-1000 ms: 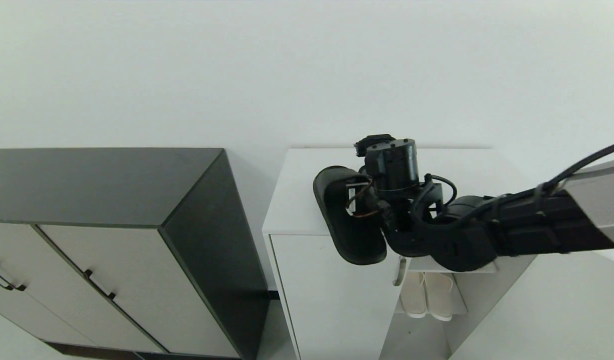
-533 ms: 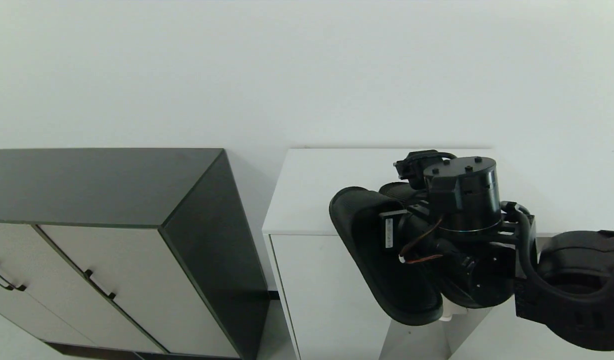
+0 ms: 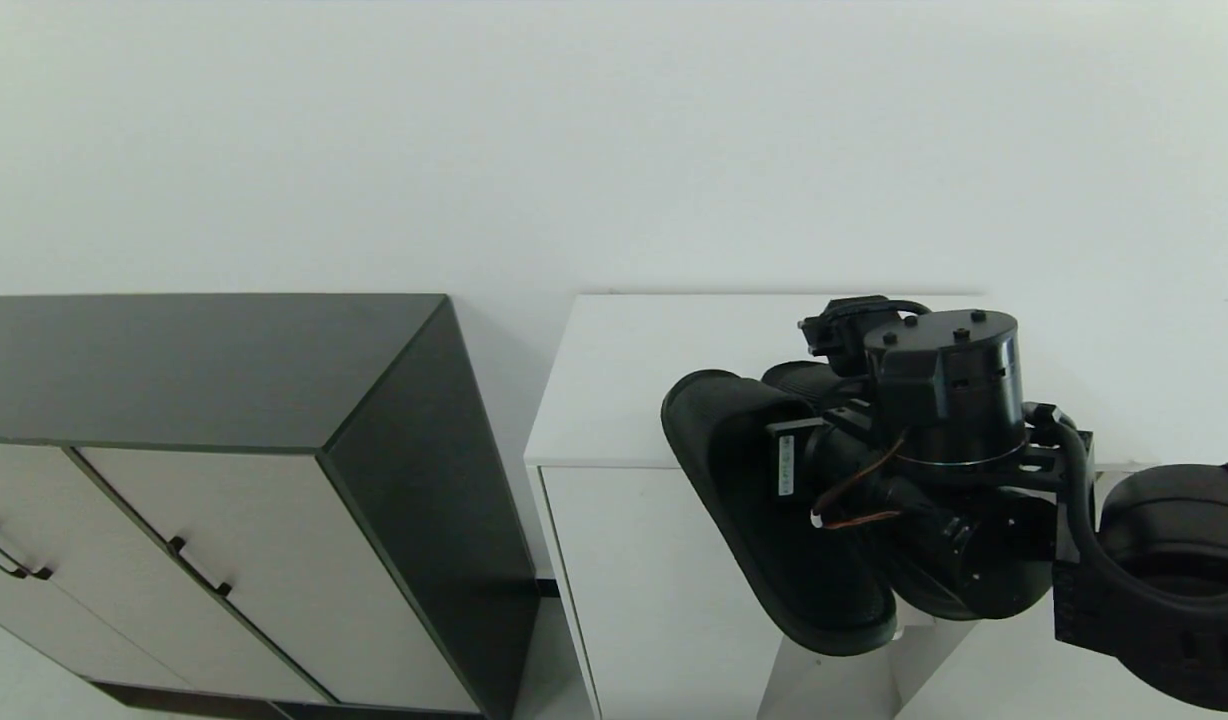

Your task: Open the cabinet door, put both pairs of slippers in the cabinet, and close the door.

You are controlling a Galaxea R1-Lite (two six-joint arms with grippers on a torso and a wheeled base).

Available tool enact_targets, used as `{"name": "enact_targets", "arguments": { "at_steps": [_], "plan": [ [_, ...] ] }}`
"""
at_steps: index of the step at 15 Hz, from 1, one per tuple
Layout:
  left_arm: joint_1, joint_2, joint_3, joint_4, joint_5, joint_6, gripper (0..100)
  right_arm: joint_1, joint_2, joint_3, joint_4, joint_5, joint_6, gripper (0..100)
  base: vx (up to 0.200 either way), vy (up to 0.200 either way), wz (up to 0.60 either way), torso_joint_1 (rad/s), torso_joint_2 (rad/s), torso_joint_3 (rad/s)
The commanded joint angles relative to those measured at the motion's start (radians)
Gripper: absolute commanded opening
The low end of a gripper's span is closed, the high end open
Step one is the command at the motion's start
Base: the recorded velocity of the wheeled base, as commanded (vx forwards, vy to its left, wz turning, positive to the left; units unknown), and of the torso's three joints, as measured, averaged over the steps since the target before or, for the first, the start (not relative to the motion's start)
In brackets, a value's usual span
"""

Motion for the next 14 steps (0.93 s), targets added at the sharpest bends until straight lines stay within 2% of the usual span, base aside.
{"name": "enact_targets", "arguments": {
  "at_steps": [1,8,14],
  "plan": [
    [0.0,0.0,0.0,0.0,-0.001,0.0,0,0.005,0.004,0.002,0.0,0.0,0.0,0,-0.2,0.0,0.0,0.017,0.01,-0.002],
    [0.0,0.0,0.0,0.0,-0.001,0.0,0,0.006,0.003,0.017,-0.009,-0.002,-0.003,0,-0.2,0.0,0.0,0.0,0.0,0.003],
    [0.0,0.0,0.0,0.0,-0.001,0.0,0,0.006,0.003,0.035,-0.01,-0.002,-0.008,0,0.0,0.0,0.0,0.0,0.0,0.0]
  ]
}}
